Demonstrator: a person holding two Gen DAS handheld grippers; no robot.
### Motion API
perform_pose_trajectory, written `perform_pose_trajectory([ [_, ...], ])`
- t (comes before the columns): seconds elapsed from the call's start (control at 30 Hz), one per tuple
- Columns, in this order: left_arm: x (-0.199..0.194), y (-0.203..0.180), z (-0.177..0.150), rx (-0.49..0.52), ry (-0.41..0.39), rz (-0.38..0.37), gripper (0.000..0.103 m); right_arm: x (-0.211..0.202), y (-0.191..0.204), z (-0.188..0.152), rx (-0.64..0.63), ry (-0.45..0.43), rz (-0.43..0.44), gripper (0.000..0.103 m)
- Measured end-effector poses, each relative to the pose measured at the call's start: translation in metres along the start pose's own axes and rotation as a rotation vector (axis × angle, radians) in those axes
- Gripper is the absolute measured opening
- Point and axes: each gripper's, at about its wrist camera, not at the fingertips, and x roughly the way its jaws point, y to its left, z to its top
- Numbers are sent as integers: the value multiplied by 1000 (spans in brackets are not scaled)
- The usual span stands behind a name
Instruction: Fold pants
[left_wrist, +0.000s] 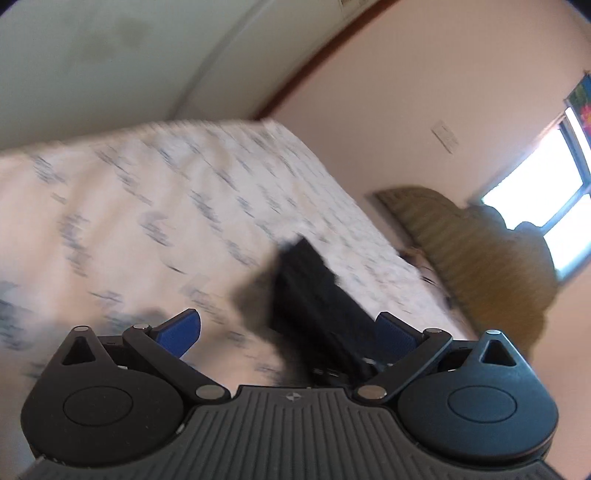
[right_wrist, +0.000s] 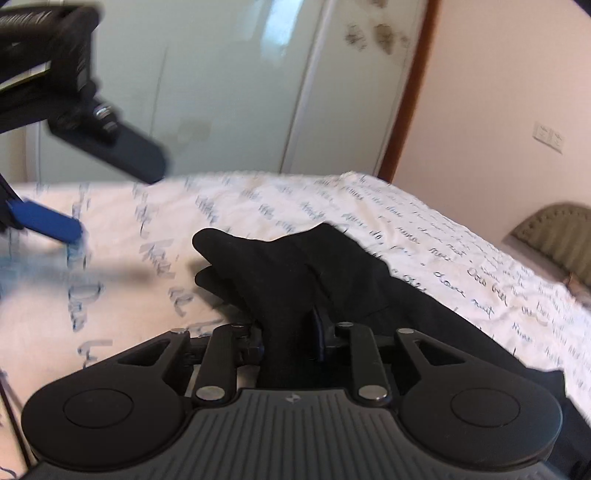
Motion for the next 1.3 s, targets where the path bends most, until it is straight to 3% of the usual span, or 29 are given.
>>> perform_pose_trajectory([
  [0.07,26,1,1,-105,96,-77,101,-3,-5,-1,35,-21,3,22],
  [0.17,63,8,-1,-224,178,-52,98,-5,-6,0,37,-29,-4,22],
  [0.23,78,8,-3,-260,196,-17,82,-7,-4,1,31,-37,-6,22],
  [0.27,84,5,-3,-253,192,-7,77,-8,-4,1,30,-33,3,22],
  [0.33,96,-1,-2,-207,196,26,53,-5,-4,1,31,-6,28,22],
  [0.37,102,-2,0,-197,204,59,49,-4,-4,2,32,2,37,22],
  [0.43,108,0,1,-195,198,86,34,-3,-7,2,47,17,63,29],
  [0.5,110,0,3,-168,196,94,26,-6,-15,2,88,28,104,53],
  [0.57,107,-1,4,-123,189,97,25,-16,-33,3,182,19,162,60],
  [0.67,104,-20,2,73,153,141,25,-31,-90,-5,548,12,319,62],
  [0.7,103,-33,-3,186,126,171,25,-31,-114,-13,720,17,381,72],
  [0.77,98,-71,-25,497,41,236,20,-23,-157,-38,1074,37,481,90],
  [0.8,97,-90,-42,660,-4,253,20,-20,-172,-51,1207,41,501,91],
  [0.87,89,-117,-75,938,-74,223,20,-16,-192,-69,1353,40,514,91],
  [0.97,88,-138,-129,1309,-125,175,19,-24,-201,-71,1343,26,500,91],
  [1.03,94,-139,-154,1435,-86,139,20,-26,-201,-71,1322,38,503,91],
  [1.1,103,-138,-172,1499,-44,128,19,-21,-204,-72,1315,71,492,92],
  [1.17,105,-136,-179,1541,-65,143,20,-19,-204,-72,1288,110,459,92],
  [1.23,101,-134,-172,1499,-62,119,30,-17,-201,-72,1260,117,444,90],
  [1.3,91,-132,-163,1445,-59,102,41,-15,-196,-67,1205,146,411,80],
])
